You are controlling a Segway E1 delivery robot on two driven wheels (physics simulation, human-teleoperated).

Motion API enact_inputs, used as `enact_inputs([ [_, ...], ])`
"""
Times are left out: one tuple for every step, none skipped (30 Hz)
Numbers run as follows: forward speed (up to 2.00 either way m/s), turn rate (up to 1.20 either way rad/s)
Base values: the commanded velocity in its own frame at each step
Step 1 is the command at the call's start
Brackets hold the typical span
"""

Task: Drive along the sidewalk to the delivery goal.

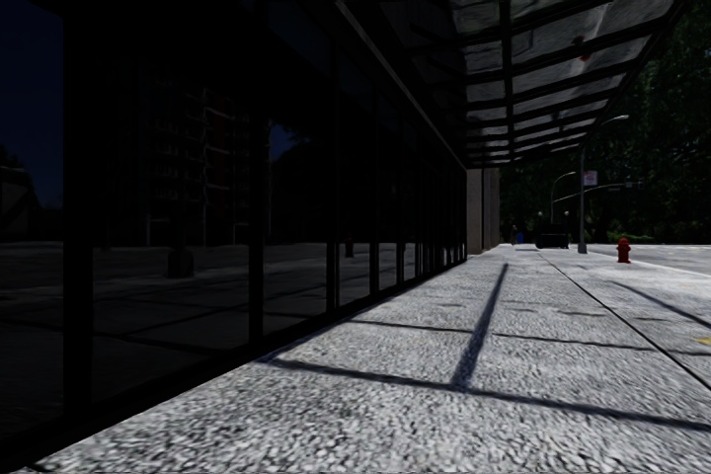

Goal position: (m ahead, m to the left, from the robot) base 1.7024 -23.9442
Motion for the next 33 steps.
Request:
enact_inputs([
  [1.61, -0.60],
  [1.61, -0.60],
  [1.61, -0.60],
  [1.61, -0.61],
  [1.61, -0.61],
  [1.80, -0.61],
  [2.00, -0.61],
  [2.00, -0.61],
  [2.00, -0.61],
  [2.00, -0.61],
  [2.00, -0.61],
  [2.00, -0.61],
  [2.00, -0.61],
  [2.00, -0.61],
  [2.00, -0.61],
  [2.00, -0.61],
  [2.00, -0.61],
  [2.00, -0.61],
  [2.00, -0.61],
  [2.00, -0.61],
  [2.00, -0.61],
  [2.00, -0.61],
  [2.00, -0.61],
  [2.00, -0.61],
  [2.00, -0.61],
  [2.00, -0.61],
  [2.00, -0.61],
  [2.00, -0.61],
  [2.00, -0.61],
  [2.00, -0.61],
  [2.00, -0.61],
  [2.00, 0.00],
  [2.00, 0.00],
])
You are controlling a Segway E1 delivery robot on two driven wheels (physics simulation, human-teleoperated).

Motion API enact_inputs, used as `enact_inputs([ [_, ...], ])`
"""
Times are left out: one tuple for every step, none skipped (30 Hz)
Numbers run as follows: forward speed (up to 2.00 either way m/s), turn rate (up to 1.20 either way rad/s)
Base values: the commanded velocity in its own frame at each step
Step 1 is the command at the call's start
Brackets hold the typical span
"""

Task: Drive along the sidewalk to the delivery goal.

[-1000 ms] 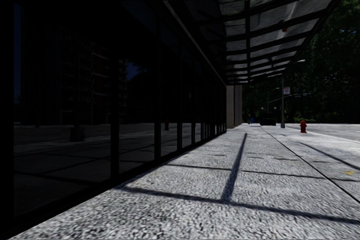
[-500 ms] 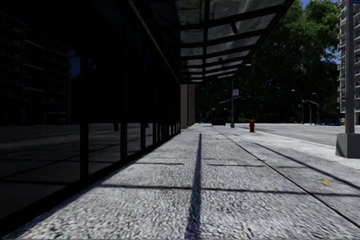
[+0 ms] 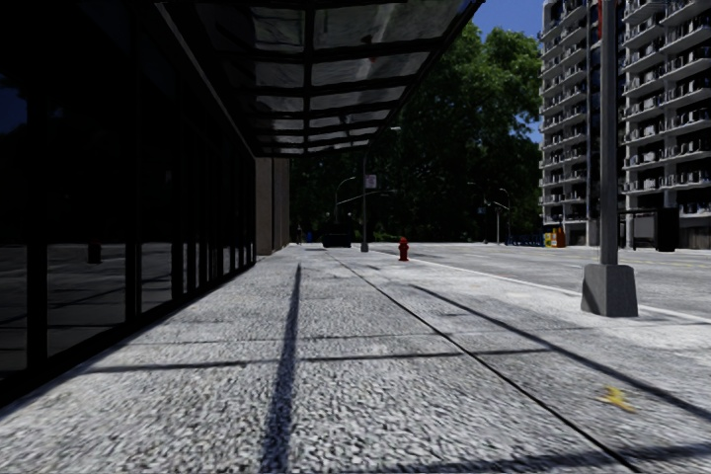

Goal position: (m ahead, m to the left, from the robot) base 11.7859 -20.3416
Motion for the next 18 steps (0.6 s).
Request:
enact_inputs([
  [2.00, 0.00],
  [2.00, 0.00],
  [2.00, 0.00],
  [2.00, 0.00],
  [2.00, 0.00],
  [2.00, 0.00],
  [2.00, 0.00],
  [2.00, 0.00],
  [2.00, 0.00],
  [2.00, 0.00],
  [2.00, 0.00],
  [2.00, 0.00],
  [2.00, 0.00],
  [2.00, 0.00],
  [2.00, 0.00],
  [2.00, 0.00],
  [2.00, 0.00],
  [2.00, 0.00],
])
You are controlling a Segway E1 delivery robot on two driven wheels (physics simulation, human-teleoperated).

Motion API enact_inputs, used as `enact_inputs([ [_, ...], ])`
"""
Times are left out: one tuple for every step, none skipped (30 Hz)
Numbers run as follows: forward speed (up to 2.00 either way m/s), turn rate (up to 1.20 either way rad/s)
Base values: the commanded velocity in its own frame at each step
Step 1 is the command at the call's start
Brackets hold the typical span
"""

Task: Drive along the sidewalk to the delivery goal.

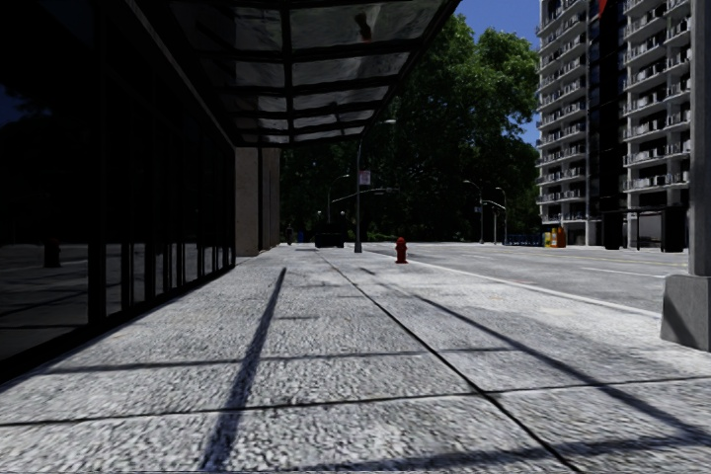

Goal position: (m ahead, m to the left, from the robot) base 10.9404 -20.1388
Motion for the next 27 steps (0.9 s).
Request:
enact_inputs([
  [2.00, 0.00],
  [2.00, 0.00],
  [2.00, 0.00],
  [2.00, 0.00],
  [2.00, 0.00],
  [2.00, 0.00],
  [2.00, 0.00],
  [2.00, 0.00],
  [2.00, 0.00],
  [2.00, 0.00],
  [2.00, 0.00],
  [2.00, 0.00],
  [2.00, 0.00],
  [2.00, 0.00],
  [2.00, 0.00],
  [2.00, 0.00],
  [2.00, 0.00],
  [2.00, 0.00],
  [2.00, 0.00],
  [2.00, 0.00],
  [2.00, 0.00],
  [2.00, 0.00],
  [2.00, 0.00],
  [2.00, 0.00],
  [2.00, 0.00],
  [2.00, 0.00],
  [2.00, 0.00],
])
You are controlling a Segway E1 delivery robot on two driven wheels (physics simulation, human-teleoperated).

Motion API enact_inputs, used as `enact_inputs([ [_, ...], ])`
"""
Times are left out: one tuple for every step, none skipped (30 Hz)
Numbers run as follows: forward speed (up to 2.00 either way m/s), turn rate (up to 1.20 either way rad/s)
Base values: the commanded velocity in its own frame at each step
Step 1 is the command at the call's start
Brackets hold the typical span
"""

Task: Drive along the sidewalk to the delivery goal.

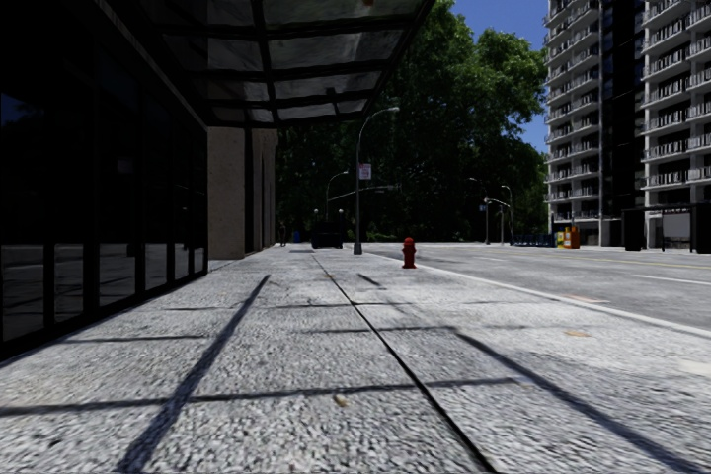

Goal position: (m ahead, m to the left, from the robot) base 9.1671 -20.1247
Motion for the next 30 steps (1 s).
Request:
enact_inputs([
  [2.00, 0.00],
  [2.00, 0.00],
  [2.00, 0.00],
  [2.00, 0.00],
  [2.00, 0.00],
  [2.00, 0.00],
  [2.00, 0.00],
  [2.00, 0.00],
  [2.00, 0.00],
  [2.00, 0.00],
  [2.00, 0.00],
  [2.00, 0.00],
  [2.00, 0.00],
  [2.00, 0.00],
  [2.00, 0.00],
  [2.00, 0.00],
  [2.00, 0.00],
  [2.00, 0.00],
  [2.00, 0.00],
  [2.00, 0.00],
  [2.00, 0.00],
  [2.00, 0.00],
  [2.00, 0.00],
  [2.00, 0.00],
  [2.00, 0.00],
  [2.00, 0.03],
  [2.00, 0.09],
  [2.00, 0.09],
  [2.00, 0.13],
  [2.00, 0.16],
])
